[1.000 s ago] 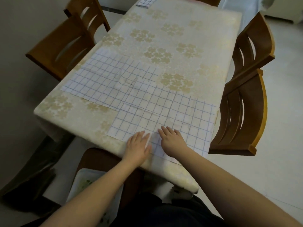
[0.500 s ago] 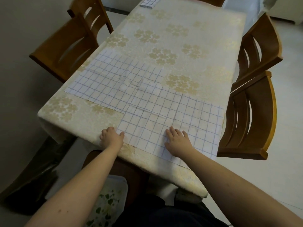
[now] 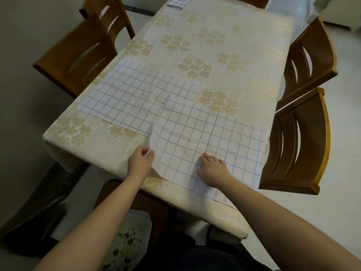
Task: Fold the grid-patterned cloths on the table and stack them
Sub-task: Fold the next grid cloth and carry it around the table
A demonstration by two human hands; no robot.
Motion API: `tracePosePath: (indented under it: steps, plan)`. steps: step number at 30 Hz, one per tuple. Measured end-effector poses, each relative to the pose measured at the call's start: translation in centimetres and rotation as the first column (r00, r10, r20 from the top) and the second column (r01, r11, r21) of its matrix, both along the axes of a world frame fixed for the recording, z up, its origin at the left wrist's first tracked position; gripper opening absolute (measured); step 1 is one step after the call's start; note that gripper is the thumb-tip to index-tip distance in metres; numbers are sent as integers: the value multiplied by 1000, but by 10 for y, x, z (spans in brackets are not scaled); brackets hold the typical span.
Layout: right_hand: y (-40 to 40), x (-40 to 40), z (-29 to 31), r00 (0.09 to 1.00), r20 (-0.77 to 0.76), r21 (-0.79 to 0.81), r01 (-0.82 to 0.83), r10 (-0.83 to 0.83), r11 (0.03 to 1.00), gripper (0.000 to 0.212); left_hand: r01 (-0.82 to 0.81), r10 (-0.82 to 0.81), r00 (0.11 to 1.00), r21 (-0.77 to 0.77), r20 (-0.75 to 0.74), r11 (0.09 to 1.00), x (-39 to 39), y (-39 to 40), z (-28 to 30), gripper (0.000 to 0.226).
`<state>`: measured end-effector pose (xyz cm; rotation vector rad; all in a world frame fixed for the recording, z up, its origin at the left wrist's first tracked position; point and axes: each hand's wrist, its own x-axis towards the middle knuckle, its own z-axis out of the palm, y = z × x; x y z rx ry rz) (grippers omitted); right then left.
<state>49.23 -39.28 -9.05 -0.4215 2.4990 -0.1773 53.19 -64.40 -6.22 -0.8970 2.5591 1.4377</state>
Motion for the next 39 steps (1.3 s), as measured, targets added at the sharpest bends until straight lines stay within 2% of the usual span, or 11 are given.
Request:
tracePosePath:
  steps: [4, 7, 10, 13, 16, 18, 20, 23, 27, 32, 39]
  plan:
    - [-2, -1, 5, 999, -33, -44, 24, -25, 999, 61, 146, -142, 979, 13, -144, 989, 5, 24, 37, 10]
    - [-3, -2, 8, 998, 33, -59, 65, -63, 996, 59, 244, -237, 949, 11, -209, 970, 7, 43, 54, 10]
    - [-3, -6, 26, 960, 123, -203, 271, -250, 941, 56, 355, -341, 902, 5, -263, 935, 8, 62, 63, 6]
    - [-2, -14, 54, 821, 244, -462, 566, -516, 683, 61, 472, -457, 844, -17, -280, 881, 10, 80, 68, 5]
    - [5, -27, 86, 554, 557, -589, 789, -618, 176, 67, 574, -566, 774, -62, -282, 816, 10, 100, 69, 6]
    - [17, -37, 105, 443, 647, -581, 813, -621, -25, 71, 634, -638, 724, -112, -261, 765, 12, 115, 70, 10]
    - [32, -47, 116, 491, 586, -617, 786, -644, 38, 72, 674, -692, 683, -163, -235, 720, 12, 131, 73, 7]
    - [55, -53, 120, 607, 399, -624, 729, -688, 281, 65, 717, -751, 628, -224, -201, 660, 11, 156, 73, 6]
    - [84, -50, 116, 620, 251, -609, 698, -743, 377, 29, 780, -812, 551, -227, -194, 583, 9, 181, 66, 15]
    - [124, -45, 93, 549, 257, -537, 765, -795, 355, 26, 800, -806, 539, -152, -245, 581, 1, 194, 60, 43]
    - [167, -33, 46, 442, 338, -395, 868, -831, 302, 21, 646, -663, 733, -151, -149, 748, -41, 177, 6, 37]
